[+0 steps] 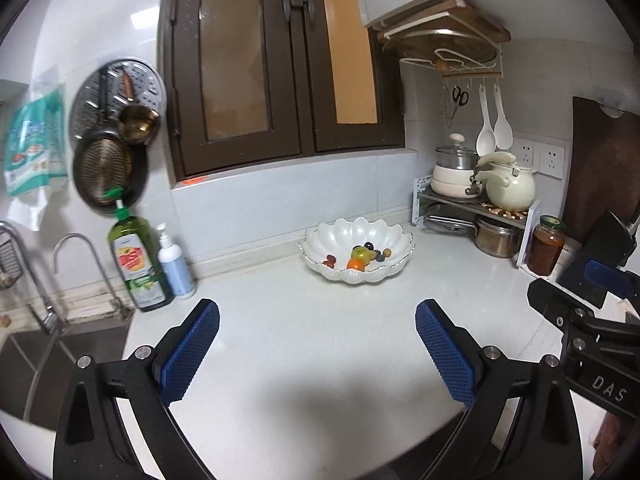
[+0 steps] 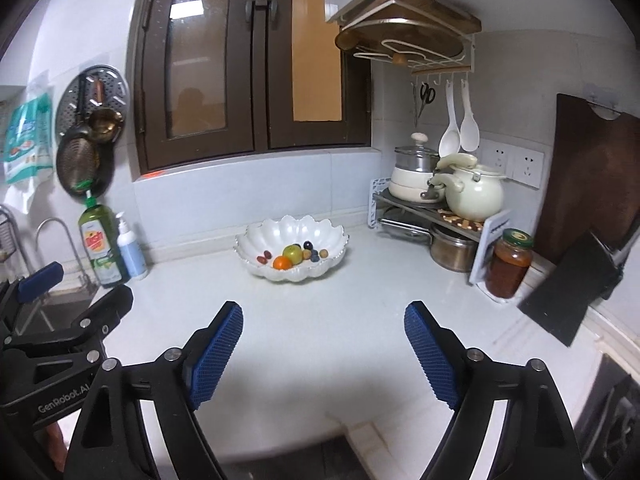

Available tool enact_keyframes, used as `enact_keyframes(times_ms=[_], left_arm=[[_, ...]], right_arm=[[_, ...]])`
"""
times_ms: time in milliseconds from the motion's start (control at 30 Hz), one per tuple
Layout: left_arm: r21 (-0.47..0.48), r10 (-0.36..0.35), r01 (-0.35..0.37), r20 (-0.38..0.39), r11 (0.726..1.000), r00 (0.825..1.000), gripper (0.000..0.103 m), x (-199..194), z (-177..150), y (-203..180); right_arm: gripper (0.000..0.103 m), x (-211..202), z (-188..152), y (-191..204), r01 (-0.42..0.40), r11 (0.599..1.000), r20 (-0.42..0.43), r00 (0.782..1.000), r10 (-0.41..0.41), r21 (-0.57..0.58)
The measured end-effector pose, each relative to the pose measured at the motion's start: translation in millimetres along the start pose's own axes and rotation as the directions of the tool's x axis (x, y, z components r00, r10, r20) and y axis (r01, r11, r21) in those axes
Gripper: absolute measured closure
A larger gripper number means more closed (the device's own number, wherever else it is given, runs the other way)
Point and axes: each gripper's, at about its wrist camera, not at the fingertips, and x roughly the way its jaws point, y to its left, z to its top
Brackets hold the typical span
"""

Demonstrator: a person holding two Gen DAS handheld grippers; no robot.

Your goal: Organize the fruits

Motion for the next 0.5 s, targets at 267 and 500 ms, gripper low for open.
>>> enact_keyframes(times_ms=[267,500], left_arm=[[-0.011,0.008,-0.008,0.027,1.000,1.000,0.000,-61,-13,-5],[0.005,-0.011,0.010,0.062,1.000,0.998,0.000,-91,-17,-7]], right_arm=[[0.018,-61,-16,-10,0.000,1.000,0.034,0.999,0.000,-0.004],[0.018,-97,-25,-11,0.037,0.999,0.075,0.997,-0.036,-0.013]])
